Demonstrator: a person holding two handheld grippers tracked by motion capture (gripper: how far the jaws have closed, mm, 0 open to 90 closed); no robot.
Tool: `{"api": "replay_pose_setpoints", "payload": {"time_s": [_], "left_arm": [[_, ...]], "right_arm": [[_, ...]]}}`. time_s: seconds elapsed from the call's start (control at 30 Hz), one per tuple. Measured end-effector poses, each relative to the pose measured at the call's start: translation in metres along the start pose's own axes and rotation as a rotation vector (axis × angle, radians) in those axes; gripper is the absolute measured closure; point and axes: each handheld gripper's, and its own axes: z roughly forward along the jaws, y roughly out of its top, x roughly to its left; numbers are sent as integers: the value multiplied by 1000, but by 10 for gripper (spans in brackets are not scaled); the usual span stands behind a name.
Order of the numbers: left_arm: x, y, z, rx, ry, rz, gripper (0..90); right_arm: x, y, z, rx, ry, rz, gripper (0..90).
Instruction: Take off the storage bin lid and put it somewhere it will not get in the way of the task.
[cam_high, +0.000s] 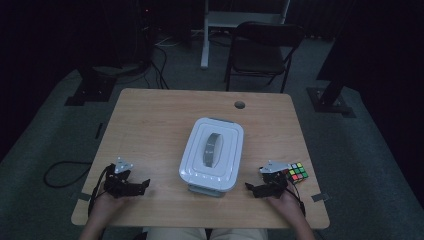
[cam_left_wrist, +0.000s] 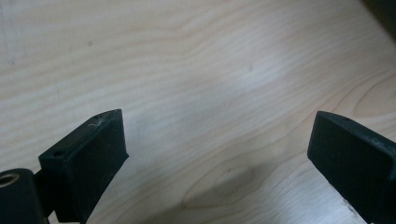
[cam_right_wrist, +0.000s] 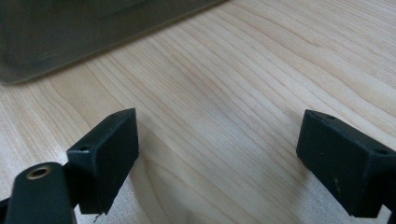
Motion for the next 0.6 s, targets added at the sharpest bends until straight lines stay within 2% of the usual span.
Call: {"api": "replay_pose_setpoints", "payload": {"time_s": [0.3,0.6], "left_arm": [[-18,30,-27,-59,-12,35,52],[-41,62,-48,-96,-29,81,52]], "right_arm": [[0,0,0,0,0,0,124],[0,0,0,0,0,0,124]]}}
